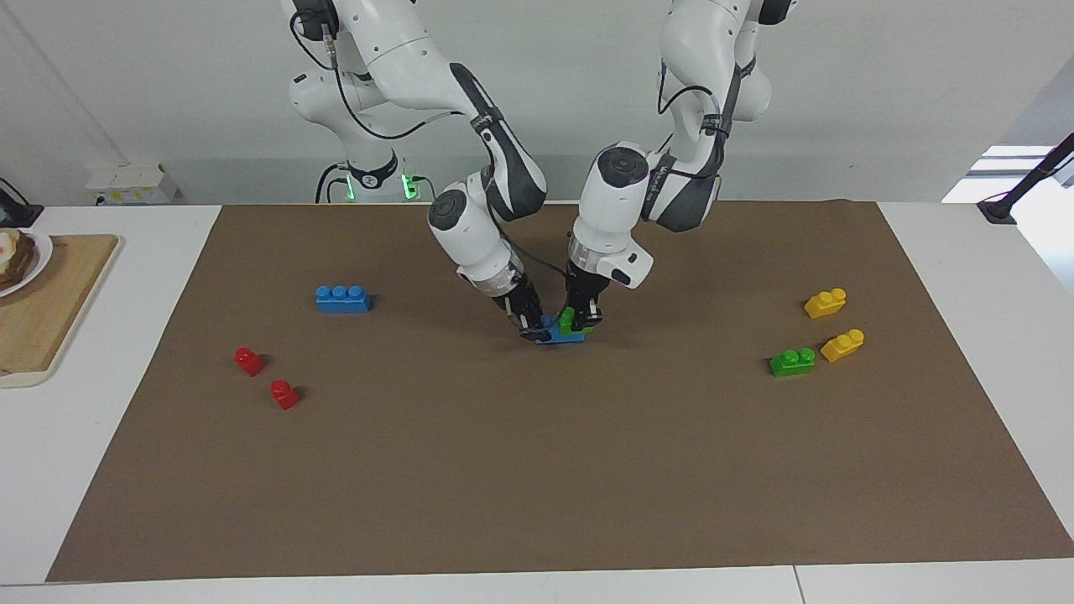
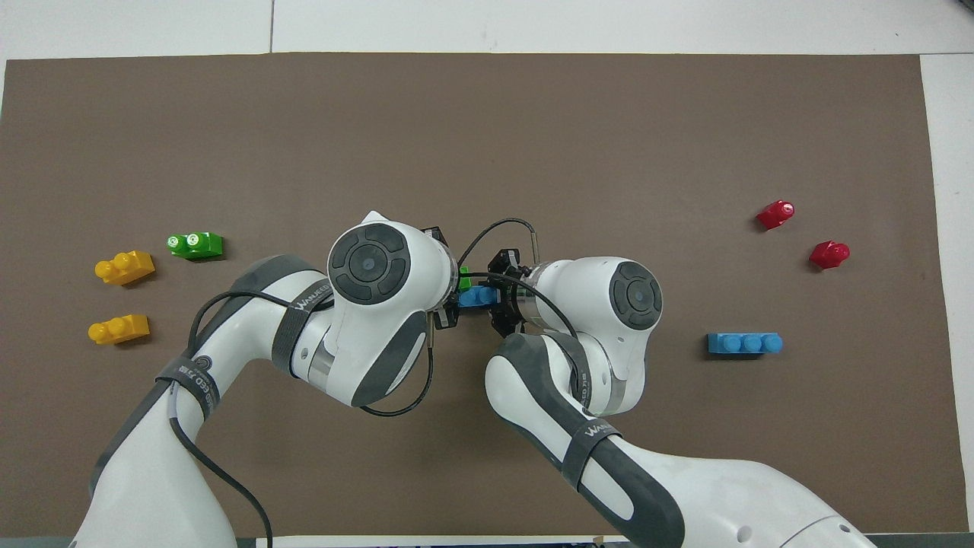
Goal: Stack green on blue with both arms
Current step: 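Press the green brick onto the blue brick held by the right gripper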
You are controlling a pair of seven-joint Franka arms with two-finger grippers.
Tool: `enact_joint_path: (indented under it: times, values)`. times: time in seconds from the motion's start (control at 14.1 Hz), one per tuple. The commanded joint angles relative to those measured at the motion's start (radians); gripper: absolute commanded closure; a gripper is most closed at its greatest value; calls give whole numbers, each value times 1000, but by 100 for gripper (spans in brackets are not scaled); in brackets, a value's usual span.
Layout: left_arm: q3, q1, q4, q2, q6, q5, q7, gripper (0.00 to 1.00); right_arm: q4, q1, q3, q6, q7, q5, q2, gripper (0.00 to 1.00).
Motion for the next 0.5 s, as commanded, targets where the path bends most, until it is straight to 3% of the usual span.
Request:
enact_joint_path:
  times: [0.0, 0.42]
  values:
    - [9, -36, -99, -30, -26, -7, 21, 72, -38, -2, -6, 33, -48, 23, 7, 100]
    - [9, -43, -119, -29, 34, -7, 6, 72, -39, -2, -6, 31, -51, 23, 7, 100]
